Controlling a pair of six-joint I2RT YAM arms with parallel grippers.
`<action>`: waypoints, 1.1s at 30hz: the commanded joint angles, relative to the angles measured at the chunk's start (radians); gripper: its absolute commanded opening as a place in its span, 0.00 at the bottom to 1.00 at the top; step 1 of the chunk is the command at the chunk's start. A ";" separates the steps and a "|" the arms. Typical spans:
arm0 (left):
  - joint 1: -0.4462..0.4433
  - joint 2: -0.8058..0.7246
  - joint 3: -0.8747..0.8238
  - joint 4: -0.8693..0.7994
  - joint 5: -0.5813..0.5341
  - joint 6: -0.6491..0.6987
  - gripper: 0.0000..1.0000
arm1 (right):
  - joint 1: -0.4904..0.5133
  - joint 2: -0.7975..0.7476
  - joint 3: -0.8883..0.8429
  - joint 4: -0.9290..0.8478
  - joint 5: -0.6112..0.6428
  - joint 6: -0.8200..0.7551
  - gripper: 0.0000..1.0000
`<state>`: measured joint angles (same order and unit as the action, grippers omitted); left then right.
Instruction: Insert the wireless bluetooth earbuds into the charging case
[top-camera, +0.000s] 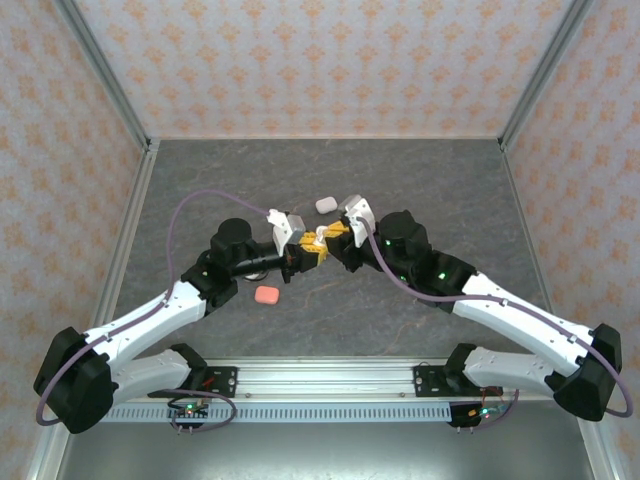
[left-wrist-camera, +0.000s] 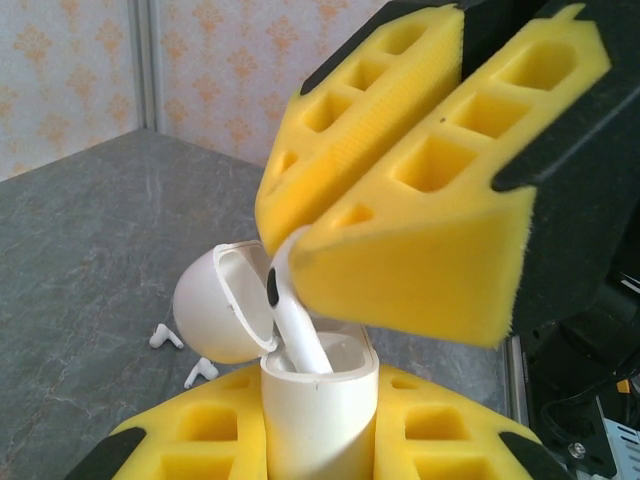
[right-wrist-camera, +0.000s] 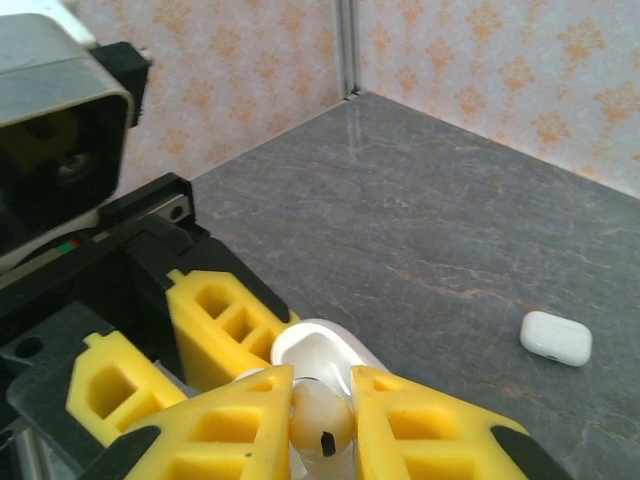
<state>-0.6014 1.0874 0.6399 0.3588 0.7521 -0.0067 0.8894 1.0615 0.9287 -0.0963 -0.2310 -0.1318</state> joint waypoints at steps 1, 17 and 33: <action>-0.010 -0.021 0.029 0.019 0.019 0.011 0.00 | 0.009 0.002 0.027 0.017 -0.052 0.006 0.19; -0.017 -0.037 0.017 0.037 0.008 0.011 0.00 | -0.006 -0.018 0.121 -0.088 -0.115 0.073 0.50; -0.021 -0.121 -0.060 0.100 -0.067 0.022 0.00 | -0.345 -0.005 0.190 -0.419 -0.038 0.346 0.66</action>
<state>-0.6094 0.9958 0.5919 0.3958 0.7086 -0.0021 0.5915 1.0328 1.1435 -0.4221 -0.2741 0.1265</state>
